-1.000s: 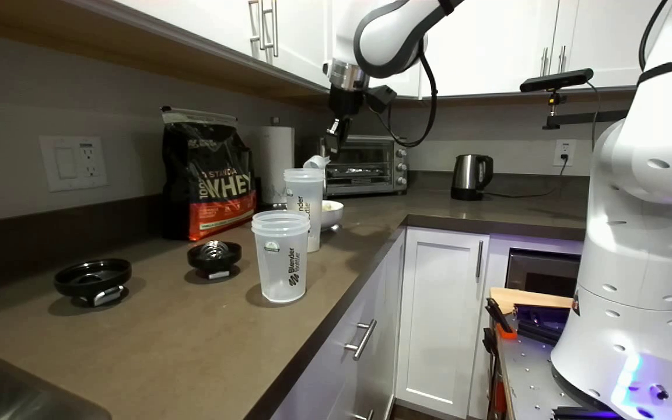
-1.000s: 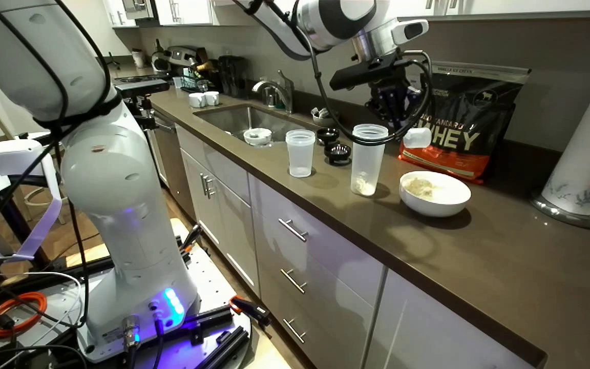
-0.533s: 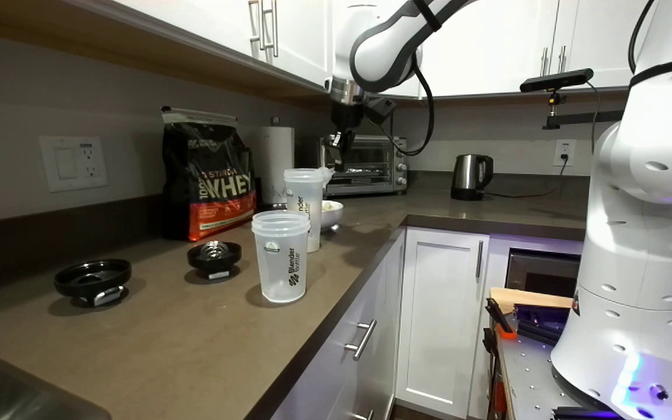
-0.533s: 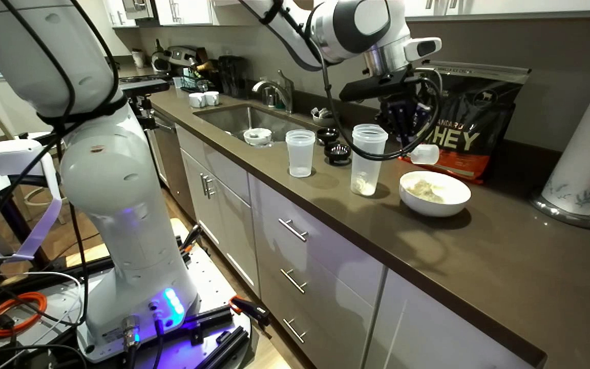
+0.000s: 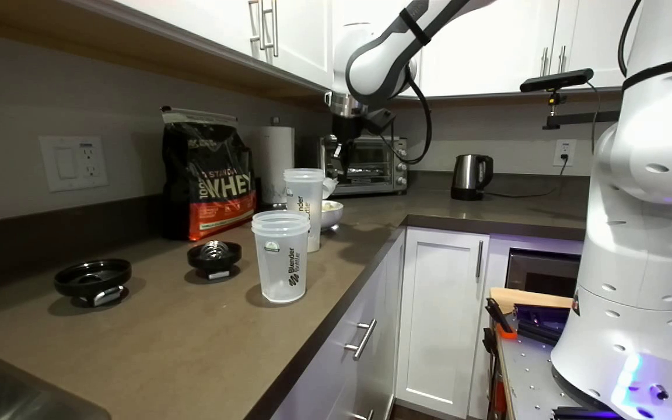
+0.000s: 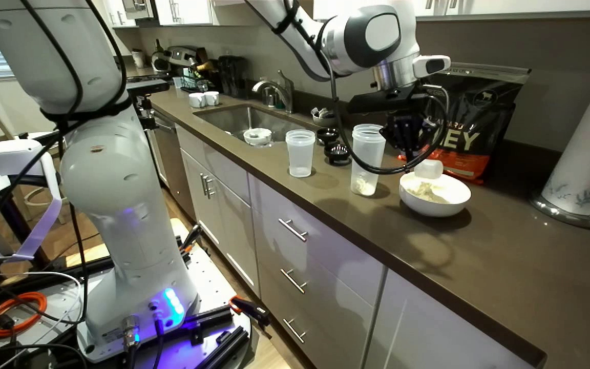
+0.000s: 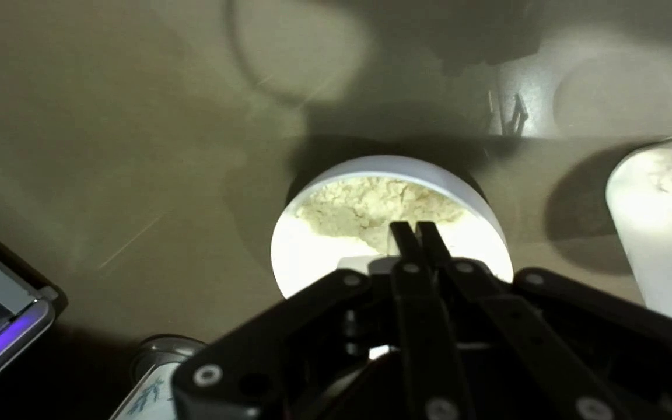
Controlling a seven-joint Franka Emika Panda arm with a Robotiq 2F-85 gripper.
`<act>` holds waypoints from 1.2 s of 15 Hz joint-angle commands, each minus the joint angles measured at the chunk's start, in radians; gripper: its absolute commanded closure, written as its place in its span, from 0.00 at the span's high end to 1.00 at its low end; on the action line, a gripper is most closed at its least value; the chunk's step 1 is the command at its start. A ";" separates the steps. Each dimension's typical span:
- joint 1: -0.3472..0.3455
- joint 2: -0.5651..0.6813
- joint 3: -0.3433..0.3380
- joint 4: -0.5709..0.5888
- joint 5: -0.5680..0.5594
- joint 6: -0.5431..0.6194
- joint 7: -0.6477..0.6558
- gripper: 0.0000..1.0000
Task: Scoop some powder from the bowl into the bigger cup
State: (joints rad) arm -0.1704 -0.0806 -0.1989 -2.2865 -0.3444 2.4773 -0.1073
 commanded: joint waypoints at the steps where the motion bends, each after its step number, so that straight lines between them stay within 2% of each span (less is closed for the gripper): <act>1: -0.010 0.041 0.004 0.034 0.021 -0.002 0.012 0.01; 9: -0.010 0.092 0.000 0.071 0.004 0.010 0.015 0.01; 18: -0.013 0.184 -0.007 0.148 0.080 -0.013 -0.016 0.01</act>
State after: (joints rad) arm -0.1705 0.0596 -0.2105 -2.1815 -0.3109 2.4790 -0.1040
